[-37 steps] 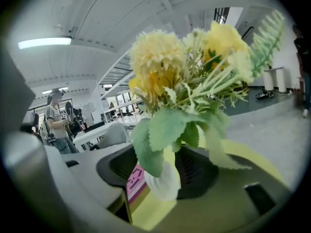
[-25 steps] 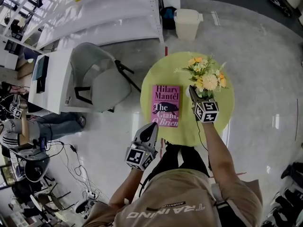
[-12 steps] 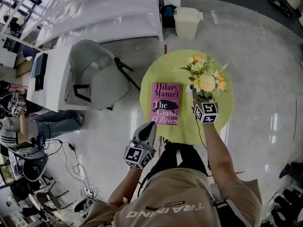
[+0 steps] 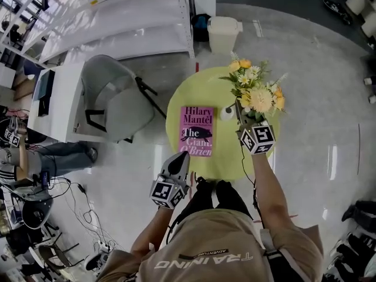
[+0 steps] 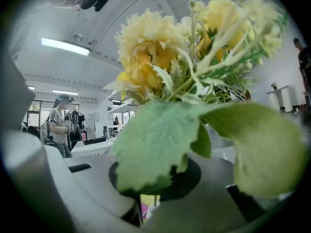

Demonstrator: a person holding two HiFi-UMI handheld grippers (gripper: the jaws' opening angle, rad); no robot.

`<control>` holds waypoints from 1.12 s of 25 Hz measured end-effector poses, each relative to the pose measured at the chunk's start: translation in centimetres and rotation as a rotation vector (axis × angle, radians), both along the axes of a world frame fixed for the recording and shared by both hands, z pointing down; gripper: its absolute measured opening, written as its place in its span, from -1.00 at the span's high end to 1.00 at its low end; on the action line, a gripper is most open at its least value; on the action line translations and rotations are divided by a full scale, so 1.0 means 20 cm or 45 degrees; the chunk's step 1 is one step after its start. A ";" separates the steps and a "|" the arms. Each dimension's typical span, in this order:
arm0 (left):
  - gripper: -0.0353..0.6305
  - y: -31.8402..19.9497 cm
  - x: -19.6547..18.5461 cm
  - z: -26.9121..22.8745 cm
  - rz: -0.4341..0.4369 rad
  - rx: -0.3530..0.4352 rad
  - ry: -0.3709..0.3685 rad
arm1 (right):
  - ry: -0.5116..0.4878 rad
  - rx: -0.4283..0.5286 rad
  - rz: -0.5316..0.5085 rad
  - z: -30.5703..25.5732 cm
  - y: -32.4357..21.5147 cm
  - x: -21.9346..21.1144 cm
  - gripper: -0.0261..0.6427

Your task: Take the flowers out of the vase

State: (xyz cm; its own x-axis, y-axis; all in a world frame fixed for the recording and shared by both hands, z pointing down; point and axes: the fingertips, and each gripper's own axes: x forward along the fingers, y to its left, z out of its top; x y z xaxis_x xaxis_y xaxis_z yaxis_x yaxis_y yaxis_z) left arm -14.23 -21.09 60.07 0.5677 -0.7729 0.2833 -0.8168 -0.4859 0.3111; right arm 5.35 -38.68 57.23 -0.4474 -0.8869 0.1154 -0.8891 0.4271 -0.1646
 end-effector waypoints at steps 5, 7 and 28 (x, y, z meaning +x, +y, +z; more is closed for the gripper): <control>0.87 0.00 0.05 -0.07 0.024 0.063 0.007 | 0.038 0.022 -0.063 -0.16 0.10 0.04 0.86; 0.87 -0.01 0.08 -0.09 0.037 0.073 0.019 | 0.059 0.020 -0.076 -0.21 0.13 0.06 0.86; 0.87 0.07 0.38 -0.18 0.136 0.096 0.006 | 0.000 -0.630 -0.098 0.48 0.71 0.49 0.86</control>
State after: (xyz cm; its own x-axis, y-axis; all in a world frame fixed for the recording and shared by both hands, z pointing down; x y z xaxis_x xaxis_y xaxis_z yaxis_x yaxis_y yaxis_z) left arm -6.70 -19.62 56.45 0.6489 -0.7271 0.2242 -0.7579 -0.5919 0.2742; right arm 15.13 -24.58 66.75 -0.5092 -0.6904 0.5139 -0.8582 0.3621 -0.3638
